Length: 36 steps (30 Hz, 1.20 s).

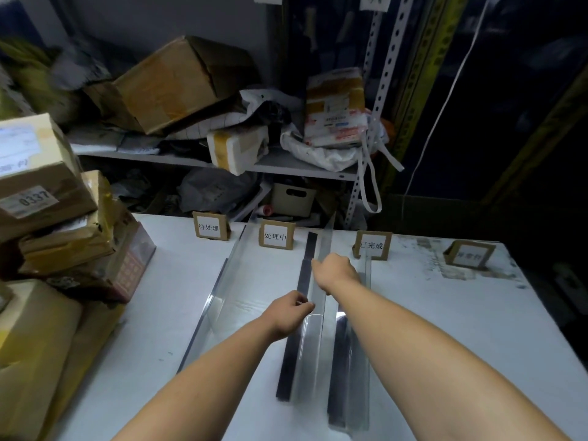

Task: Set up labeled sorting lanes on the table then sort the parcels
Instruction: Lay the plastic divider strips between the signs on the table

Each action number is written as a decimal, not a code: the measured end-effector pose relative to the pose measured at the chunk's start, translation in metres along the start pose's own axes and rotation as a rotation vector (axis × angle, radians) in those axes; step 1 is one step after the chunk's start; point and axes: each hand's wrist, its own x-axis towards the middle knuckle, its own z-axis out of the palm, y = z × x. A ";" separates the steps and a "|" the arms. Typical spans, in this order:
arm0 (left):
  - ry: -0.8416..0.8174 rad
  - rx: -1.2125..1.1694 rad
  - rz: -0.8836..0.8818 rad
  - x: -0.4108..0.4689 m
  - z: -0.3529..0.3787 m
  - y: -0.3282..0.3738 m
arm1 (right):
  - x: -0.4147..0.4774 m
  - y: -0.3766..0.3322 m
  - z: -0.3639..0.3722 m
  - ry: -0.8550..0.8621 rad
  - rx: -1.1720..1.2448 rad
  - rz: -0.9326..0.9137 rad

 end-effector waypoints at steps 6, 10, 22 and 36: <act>-0.224 -0.013 -0.113 -0.007 0.011 0.004 | -0.009 -0.004 0.003 -0.016 0.009 -0.018; -0.194 -0.096 -0.080 -0.009 0.024 0.004 | -0.011 -0.002 0.003 -0.008 0.010 -0.061; -0.179 -0.053 -0.021 -0.005 0.016 0.014 | -0.004 0.008 0.013 -0.144 0.111 -0.032; -0.207 -0.220 -0.125 0.003 0.010 0.010 | -0.006 0.008 -0.012 -0.547 0.214 0.109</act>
